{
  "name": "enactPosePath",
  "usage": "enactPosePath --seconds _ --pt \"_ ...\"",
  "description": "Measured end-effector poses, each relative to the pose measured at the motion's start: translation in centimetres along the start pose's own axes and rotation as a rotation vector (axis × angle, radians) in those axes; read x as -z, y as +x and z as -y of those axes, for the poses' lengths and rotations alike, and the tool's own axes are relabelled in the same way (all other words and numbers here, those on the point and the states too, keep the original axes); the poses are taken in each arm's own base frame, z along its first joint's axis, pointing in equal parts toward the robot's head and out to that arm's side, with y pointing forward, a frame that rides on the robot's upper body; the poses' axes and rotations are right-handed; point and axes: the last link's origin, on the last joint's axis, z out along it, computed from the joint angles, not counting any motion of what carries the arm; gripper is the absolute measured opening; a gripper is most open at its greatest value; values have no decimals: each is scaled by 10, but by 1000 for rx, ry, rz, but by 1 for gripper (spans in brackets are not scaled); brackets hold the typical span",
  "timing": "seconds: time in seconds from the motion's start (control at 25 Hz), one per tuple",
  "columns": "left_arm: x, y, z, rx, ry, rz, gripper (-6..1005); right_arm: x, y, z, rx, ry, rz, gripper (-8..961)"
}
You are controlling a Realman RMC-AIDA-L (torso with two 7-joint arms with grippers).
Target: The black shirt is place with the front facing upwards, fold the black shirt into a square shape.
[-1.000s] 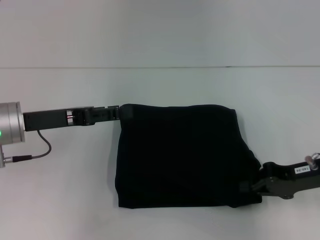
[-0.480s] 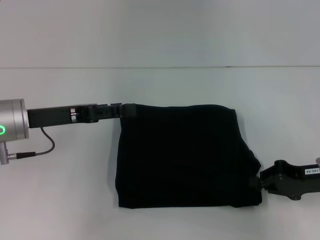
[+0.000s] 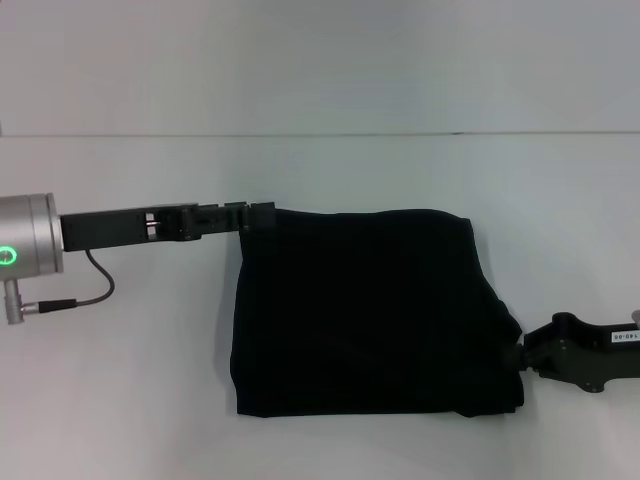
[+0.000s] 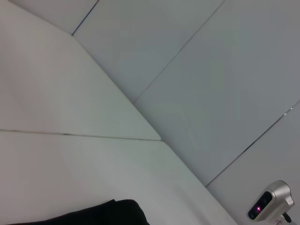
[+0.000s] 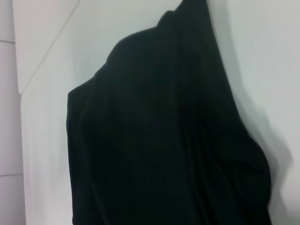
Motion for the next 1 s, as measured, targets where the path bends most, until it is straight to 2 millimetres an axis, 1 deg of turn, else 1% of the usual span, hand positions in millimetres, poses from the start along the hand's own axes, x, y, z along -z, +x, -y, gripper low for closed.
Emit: enactPosePath --seconds 0.12,0.2,0.32,0.44,0.52,0.6,0.68,0.84,1.0 --pt "0 1 0 0 3 -4 859 2 -3 -2 19 -10 10 52" --pt "-1 1 2 2 12 -7 859 7 -6 -4 28 -47 44 59" --pt "-1 2 4 15 29 -14 860 26 -13 -4 50 -144 152 98" --pt "-1 3 6 26 42 -22 860 48 -17 -1 101 -249 309 151" --pt "0 5 7 44 47 -33 860 60 -18 3 152 -284 404 186" --pt "1 5 8 74 52 -39 860 66 -19 4 248 -277 453 221" --pt "1 6 9 112 59 -44 860 66 -18 5 393 -240 462 256" --pt "6 6 14 203 89 -50 860 55 -14 1 693 -174 438 422" --pt "13 6 20 310 125 -42 860 46 -8 1 926 -133 453 592"
